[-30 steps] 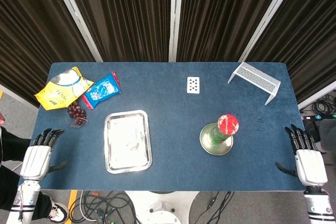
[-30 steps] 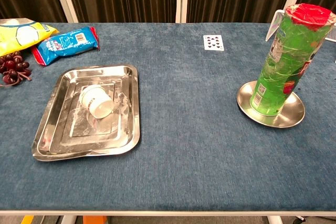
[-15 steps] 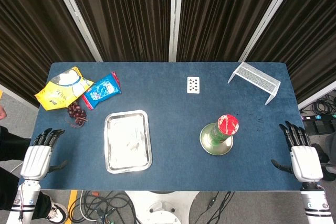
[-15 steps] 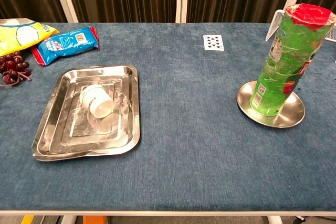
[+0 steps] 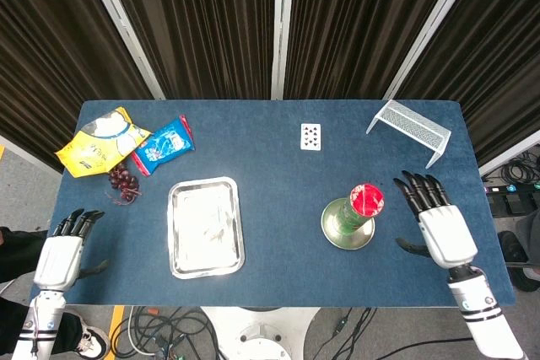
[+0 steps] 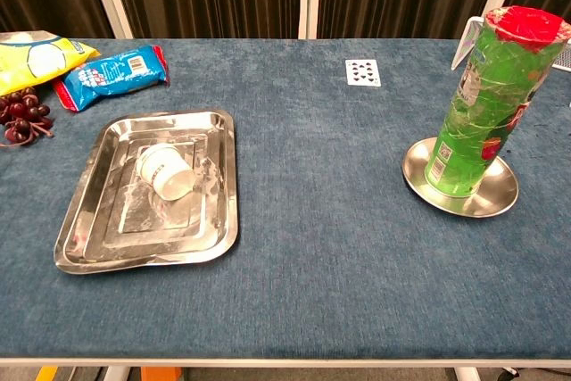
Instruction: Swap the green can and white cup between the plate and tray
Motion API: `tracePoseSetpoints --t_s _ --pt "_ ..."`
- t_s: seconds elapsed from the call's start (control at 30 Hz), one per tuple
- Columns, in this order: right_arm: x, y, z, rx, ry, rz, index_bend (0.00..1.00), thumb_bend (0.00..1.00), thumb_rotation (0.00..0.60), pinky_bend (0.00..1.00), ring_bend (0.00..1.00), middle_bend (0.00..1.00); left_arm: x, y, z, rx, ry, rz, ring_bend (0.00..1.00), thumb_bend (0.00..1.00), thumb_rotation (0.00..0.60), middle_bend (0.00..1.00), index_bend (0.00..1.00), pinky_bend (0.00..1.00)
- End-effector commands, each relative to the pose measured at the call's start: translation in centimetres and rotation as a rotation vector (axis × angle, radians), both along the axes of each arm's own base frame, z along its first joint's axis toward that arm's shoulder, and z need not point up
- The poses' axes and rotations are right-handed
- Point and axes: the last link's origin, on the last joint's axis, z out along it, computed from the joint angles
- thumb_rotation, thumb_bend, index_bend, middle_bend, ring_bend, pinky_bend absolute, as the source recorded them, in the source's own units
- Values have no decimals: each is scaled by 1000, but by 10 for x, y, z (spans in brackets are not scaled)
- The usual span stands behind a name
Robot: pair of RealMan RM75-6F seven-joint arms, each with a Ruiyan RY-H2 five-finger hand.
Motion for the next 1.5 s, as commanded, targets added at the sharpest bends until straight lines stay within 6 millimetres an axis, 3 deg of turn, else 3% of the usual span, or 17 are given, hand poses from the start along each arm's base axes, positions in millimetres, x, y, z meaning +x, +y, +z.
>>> tracePoseSetpoints --t_s 0.03,0.2,0.3,0.4,0.5,0.63,0.8,1.07,1.23,1.5 --pt "22 -16 -4 35 25 34 0 0 600 0 0 0 -1 0 1 2 -2 2 78 0 600 143 162 177" --pt "43 -34 -18 103 50 49 0 0 600 1 0 5 -4 -2 2 5 -5 11 79 0 600 143 161 177" --pt "53 -42 -25 130 60 51 0 6 600 51 0 31 -6 -2 2 5 -7 15 78 0 600 143 162 177" --pt "60 -48 -32 151 75 48 0 38 600 171 4 74 -7 -2 2 5 -9 16 79 0 600 143 162 177" --pt "64 -51 -38 170 93 42 8 73 600 332 86 124 -8 -2 2 7 -10 19 79 0 600 143 161 177" --pt "66 -52 -43 186 107 23 134 108 600 535 229 214 -9 -2 4 6 -10 21 78 0 600 143 162 177" --pt "68 -52 -43 176 109 16 282 163 600 660 337 301 -10 -2 4 5 -12 20 79 0 600 143 162 177" --pt "74 -54 -33 133 88 28 368 223 600 675 382 348 -8 -1 4 4 -7 14 78 0 600 143 162 177" --pt "94 -63 -23 97 32 92 369 222 600 675 381 352 -6 1 4 0 -7 11 78 0 600 143 162 177" --pt "133 -105 -41 174 -83 134 374 221 600 676 379 356 -8 1 2 -13 -6 20 79 0 600 143 162 177"
